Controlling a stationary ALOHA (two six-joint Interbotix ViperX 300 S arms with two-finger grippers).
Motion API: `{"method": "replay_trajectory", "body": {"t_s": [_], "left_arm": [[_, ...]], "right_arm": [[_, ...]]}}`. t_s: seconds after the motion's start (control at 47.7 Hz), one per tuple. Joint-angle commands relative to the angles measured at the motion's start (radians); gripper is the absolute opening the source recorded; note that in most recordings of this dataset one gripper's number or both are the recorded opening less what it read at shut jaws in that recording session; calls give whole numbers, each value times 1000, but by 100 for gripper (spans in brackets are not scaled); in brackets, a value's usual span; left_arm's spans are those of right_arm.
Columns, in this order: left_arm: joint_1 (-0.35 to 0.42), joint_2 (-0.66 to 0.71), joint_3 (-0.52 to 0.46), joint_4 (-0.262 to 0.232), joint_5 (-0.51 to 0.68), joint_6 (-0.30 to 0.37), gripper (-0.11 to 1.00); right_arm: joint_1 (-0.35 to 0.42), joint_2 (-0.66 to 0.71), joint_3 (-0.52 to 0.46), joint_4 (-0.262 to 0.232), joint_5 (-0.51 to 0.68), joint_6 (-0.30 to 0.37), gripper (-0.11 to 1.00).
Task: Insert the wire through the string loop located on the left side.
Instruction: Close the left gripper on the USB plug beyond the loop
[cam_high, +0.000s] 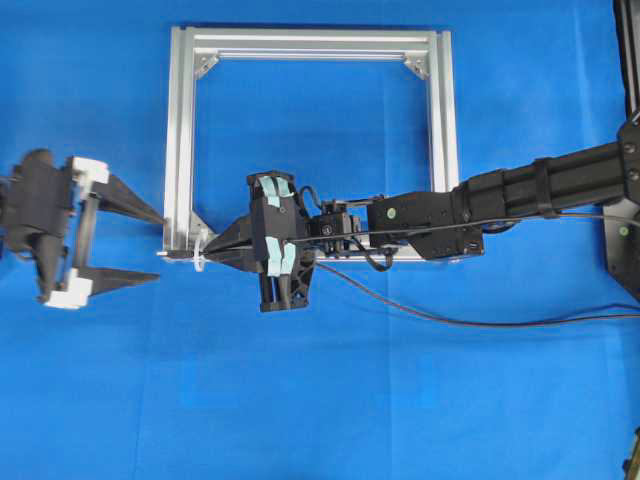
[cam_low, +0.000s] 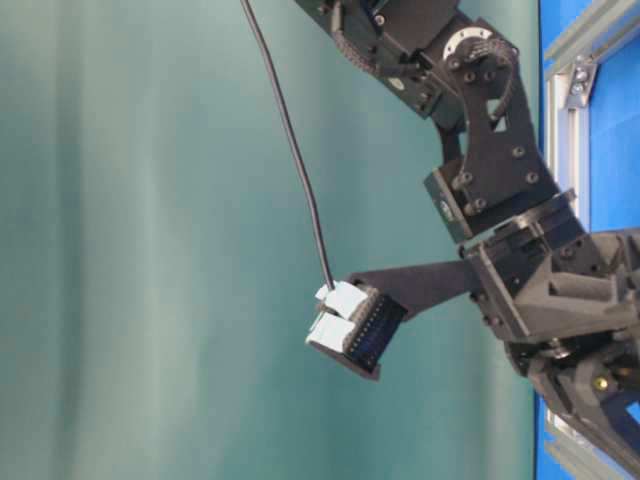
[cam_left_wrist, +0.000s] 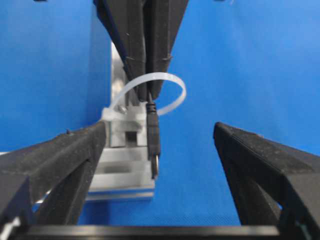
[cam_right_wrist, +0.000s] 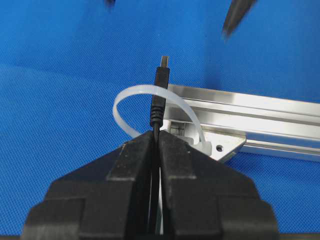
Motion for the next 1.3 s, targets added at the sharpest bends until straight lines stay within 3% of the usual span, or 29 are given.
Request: {"method": "replay_trajectory", "body": {"t_s": [0.0,0.189,1.09,1.174,1.279], "left_arm": [[-3,92,-51,3,-17,3,91],[-2,221,-94,3,-21,5,90],[-2,204,-81,3,-40,11,88],[5,201,-80,3,-38,17,81],[12,198,-80,3,-32,17,55]], "right_arm": [[-3,-23,-17,3,-9,2,2],[-3,-23,-14,3,-6,3,2],[-3,-23,-14,3,-6,3,2],[-3,-23,-14,3,-6,3,2],[-3,-23,-14,3,-6,3,2]]}}
